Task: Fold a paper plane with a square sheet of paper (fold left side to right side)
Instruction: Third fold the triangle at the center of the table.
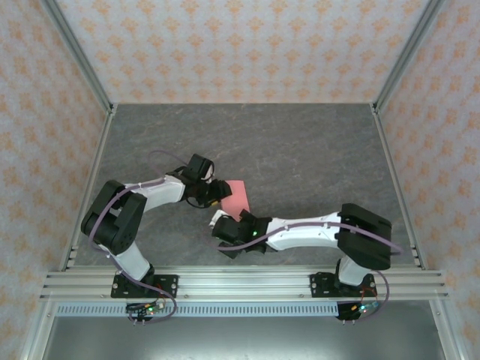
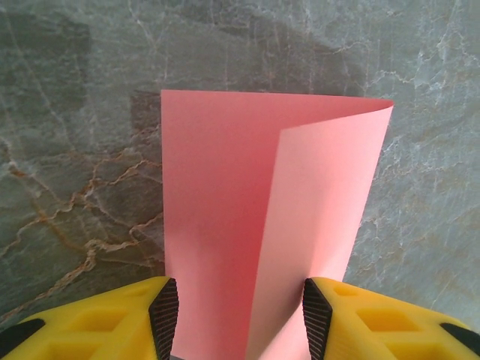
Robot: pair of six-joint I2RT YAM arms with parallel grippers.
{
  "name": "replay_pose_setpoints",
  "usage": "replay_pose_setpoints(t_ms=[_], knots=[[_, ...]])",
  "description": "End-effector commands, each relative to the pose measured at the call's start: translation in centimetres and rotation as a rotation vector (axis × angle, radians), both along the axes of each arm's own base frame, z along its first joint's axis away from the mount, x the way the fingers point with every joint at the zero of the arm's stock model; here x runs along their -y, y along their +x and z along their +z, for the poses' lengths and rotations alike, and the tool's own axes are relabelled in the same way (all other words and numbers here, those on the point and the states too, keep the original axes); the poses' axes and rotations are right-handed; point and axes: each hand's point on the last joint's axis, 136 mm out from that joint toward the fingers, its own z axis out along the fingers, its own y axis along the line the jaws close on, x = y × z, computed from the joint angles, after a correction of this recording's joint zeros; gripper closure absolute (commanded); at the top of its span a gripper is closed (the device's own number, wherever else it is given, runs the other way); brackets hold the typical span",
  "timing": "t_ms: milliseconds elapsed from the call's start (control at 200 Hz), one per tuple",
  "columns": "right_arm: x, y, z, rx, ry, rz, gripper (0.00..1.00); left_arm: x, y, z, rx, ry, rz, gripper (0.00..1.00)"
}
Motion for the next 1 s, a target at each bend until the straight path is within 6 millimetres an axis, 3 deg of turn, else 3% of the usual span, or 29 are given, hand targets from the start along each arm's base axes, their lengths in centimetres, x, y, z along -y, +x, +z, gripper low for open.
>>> replay_pose_setpoints(t_ms=[0,145,290,450,550,616,711,831,996], knots=[[-0.6,0.9,0.0,0.059,-0.063,0.040,0.07,0.2,1.0,0.9,0.024,-0.022,-0.004,0.50],[-1.0,1.4,-0.6,0.079,-0.094,0.039,0.11,0.2,1.0,1.0,0.028,-0.023,-0.005,0.50],[-1.2,1.9,-0.2,0.103,-0.097,0.028,0.26,0.0,0.9,1.3,0.034,-0.021,-0.012,0.50],[-1.1,1.8,0.1,0.102,-0.093,0.030,0.64,-1.8,0.7,2.4,0.055,0.025,-0.022,0.48],[-0.9,1.6,-0.1,0.075,-0.098,0.042,0.80,-3.4,0.5,3.1,0.062,0.042,-0.019,0.46],[-1.0,1.5,-0.1,0.050,-0.085,0.043,1.00,-4.2,0.3,3.5,0.065,0.058,-0.026,0.45],[-1.1,1.4,0.0,0.019,-0.064,0.041,1.00,-4.6,0.2,4.5,0.087,0.071,-0.043,0.44],[-1.3,1.5,0.4,-0.009,-0.035,0.031,1.00,-3.5,0.4,6.0,0.129,0.009,-0.079,0.45],[-0.9,2.0,0.6,-0.051,0.009,-0.003,1.00,-1.6,1.3,6.5,0.144,-0.063,-0.123,0.57]])
